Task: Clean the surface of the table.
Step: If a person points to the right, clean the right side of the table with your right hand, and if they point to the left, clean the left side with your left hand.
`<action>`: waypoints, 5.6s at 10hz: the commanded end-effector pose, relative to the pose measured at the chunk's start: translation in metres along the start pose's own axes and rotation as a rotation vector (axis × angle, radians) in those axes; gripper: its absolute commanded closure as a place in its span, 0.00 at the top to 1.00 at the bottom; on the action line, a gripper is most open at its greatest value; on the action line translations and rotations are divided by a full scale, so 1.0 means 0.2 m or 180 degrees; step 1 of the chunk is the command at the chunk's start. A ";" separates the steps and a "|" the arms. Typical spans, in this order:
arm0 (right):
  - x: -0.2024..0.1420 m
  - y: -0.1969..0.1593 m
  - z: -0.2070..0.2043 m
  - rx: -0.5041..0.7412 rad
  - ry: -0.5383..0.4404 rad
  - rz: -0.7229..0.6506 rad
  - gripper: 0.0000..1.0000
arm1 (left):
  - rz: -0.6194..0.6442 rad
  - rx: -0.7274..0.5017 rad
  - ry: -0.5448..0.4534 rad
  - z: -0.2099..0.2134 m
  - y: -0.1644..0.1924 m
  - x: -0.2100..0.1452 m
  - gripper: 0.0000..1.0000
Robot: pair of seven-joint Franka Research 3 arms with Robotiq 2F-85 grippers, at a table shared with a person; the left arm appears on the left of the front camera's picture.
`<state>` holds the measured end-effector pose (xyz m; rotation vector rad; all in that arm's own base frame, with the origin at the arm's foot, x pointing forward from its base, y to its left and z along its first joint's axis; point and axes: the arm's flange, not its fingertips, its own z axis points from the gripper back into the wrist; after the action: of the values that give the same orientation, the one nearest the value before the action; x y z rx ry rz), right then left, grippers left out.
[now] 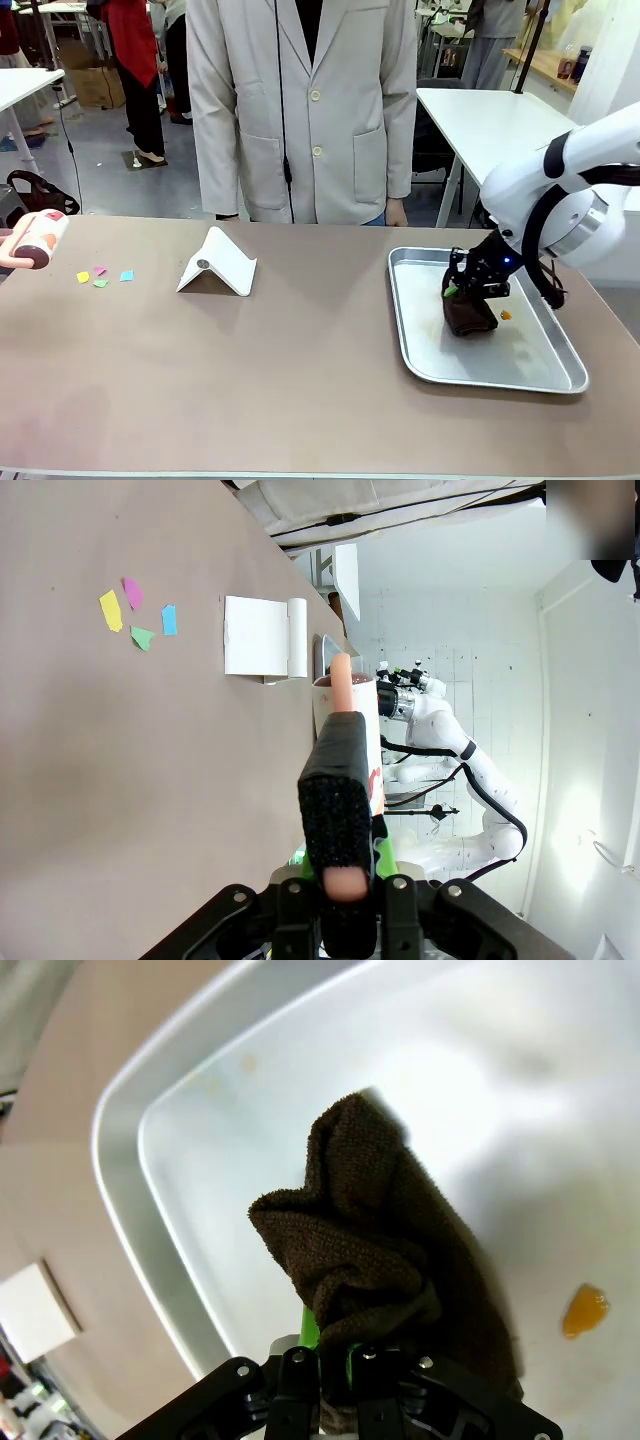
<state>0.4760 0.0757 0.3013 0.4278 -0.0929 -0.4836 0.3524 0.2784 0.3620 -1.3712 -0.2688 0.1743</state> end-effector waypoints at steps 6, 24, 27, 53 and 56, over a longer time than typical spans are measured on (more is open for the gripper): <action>0.08 -0.15 0.19 0.0970 0.0466 -0.0327 0.11 | 0.0008 -0.0056 -0.0042 0.00 -0.02 0.00 0.00; 0.15 -1.49 0.86 0.3116 0.0784 -0.0756 0.11 | 0.0008 -0.0056 -0.0042 0.00 -0.02 0.00 0.00; 0.15 -1.49 0.86 0.3116 0.0784 -0.0756 0.11 | 0.0008 -0.0056 -0.0042 0.00 -0.02 0.00 0.00; 0.17 -0.31 0.05 -0.0322 0.0212 0.0057 0.11 | 0.0008 -0.0056 -0.0042 0.00 -0.02 0.00 0.00; 0.07 -0.21 0.04 -0.0249 0.0314 0.0293 0.11 | 0.0008 -0.0056 -0.0042 0.00 -0.02 0.00 0.00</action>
<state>0.4759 0.0107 0.3031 0.3505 -0.0494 -0.4117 0.3524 0.2786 0.3619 -1.3715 -0.2690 0.1745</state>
